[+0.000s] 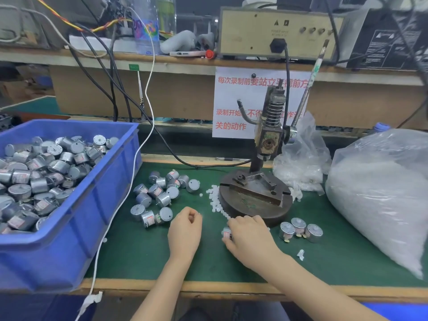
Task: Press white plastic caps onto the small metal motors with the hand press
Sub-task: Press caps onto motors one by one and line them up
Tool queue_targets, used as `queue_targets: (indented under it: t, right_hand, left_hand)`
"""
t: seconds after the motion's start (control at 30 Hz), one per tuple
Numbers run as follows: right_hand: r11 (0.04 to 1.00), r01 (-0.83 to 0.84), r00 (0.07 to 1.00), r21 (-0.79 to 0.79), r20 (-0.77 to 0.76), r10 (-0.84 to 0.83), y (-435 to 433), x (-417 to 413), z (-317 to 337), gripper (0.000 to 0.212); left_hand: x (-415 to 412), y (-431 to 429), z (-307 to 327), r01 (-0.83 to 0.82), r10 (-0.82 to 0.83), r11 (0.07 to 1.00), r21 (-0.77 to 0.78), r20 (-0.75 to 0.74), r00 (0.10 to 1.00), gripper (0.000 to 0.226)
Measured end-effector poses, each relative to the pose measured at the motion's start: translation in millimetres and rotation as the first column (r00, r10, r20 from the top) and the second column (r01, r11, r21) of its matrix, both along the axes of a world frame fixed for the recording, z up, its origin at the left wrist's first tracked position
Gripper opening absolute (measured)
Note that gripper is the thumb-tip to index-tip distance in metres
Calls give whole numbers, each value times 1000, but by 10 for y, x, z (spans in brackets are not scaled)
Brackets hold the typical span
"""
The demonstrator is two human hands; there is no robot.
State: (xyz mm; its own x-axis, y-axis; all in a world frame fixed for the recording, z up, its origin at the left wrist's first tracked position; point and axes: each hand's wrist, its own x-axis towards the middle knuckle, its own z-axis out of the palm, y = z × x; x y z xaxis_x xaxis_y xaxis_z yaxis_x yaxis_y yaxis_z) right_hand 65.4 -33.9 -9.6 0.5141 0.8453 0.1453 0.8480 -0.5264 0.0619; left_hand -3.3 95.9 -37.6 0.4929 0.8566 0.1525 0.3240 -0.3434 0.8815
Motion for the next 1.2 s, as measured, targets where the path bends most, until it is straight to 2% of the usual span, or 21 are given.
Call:
queue_targets:
  t: [0.17,0.23,0.37,0.5,0.67,0.8,1.03,1.2]
  right_hand:
    - [1000,22,999,-19,-43,-23,-44,27,37,27]
    - [1000,28,992,1,-120,-27,-35,53,74,30]
    - [972,123,933,202,-357,-44,-15,221,246,31]
    - [881,276,871,385,-488,-60,-2,567,448,27]
    - [799,308,910,516,-404,-90,50,949,476,38]
    - [812,274,952,515,-264,-154,103,1039,334,36]
    - [789,320,948,524,-174,-268,91,1136,171,34]
    - [758,424,906,496,-254,-340,85,1203,213,47]
  left_hand:
    - [-19,-11,-9,20,-20,1000,2,31,999,12]
    - [-20,1,-15,15,-15,1000,-4,36,999,12]
    - [-8,-10,-16,11,-11,1000,-3,31,999,12]
    - [37,-10,-3,-32,46,995,91,-151,987,12]
    - [116,22,45,6,31,992,124,-296,955,17]
    - [126,11,-6,65,40,962,265,-373,927,20]
    - [194,-22,-55,181,65,883,433,-494,867,18]
    - [211,-30,-72,200,68,873,444,-518,852,18]
